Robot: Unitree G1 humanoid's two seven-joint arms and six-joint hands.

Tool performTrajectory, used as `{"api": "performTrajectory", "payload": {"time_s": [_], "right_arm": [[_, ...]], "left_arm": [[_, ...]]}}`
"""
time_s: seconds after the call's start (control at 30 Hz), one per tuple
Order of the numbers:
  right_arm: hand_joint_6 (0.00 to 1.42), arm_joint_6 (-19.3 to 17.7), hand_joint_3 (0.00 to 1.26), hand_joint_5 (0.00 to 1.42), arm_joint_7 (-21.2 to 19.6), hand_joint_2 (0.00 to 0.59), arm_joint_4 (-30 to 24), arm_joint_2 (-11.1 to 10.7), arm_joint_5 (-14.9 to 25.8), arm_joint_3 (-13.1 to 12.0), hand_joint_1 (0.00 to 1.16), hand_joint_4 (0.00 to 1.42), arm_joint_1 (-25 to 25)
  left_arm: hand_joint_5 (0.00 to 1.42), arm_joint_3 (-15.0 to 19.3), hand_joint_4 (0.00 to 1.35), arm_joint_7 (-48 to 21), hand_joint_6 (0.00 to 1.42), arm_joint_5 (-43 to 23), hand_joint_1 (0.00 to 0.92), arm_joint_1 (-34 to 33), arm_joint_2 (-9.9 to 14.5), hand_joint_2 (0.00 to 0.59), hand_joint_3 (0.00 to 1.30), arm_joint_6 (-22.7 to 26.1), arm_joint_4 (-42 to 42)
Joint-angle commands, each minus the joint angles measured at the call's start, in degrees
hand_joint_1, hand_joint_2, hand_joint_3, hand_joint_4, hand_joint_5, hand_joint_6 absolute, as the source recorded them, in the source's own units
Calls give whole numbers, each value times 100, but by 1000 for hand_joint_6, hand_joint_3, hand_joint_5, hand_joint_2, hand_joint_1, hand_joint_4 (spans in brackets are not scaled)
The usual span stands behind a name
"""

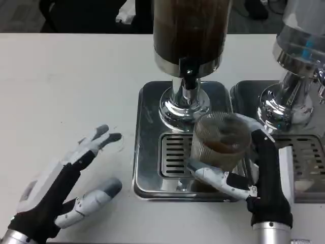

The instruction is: Grasp the cup under the faucet to collect the drink, then remove the cup.

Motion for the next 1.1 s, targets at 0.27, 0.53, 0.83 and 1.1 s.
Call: {"api": "performTrajectory", "payload": {"time_s": [0.27, 0.53, 0.83, 1.1], "right_arm": [[1216, 30, 714, 869, 294, 98, -854, -76, -123, 75, 1156, 792, 332], [1234, 91, 722, 873, 706, 97, -1825, -223, -102, 135, 1147, 802, 872], [1252, 85, 722, 873, 1139, 96, -2615, -392, -226, 283, 1138, 809, 1428], [1256, 184, 723, 883, 1615, 96, -3032, -526, 25, 252, 1131, 810, 1758]], "left_arm": [[21, 164, 0, 315, 0, 688, 0, 292, 448, 150, 91, 151, -509], [0, 579, 0, 762, 0, 1814, 0, 1140, 820, 153, 0, 630, -1927], [0, 735, 0, 990, 0, 2051, 0, 1850, 859, 153, 0, 761, -2462], [0, 721, 0, 1655, 0, 2540, 0, 2569, 541, 145, 0, 902, -2910]]}}
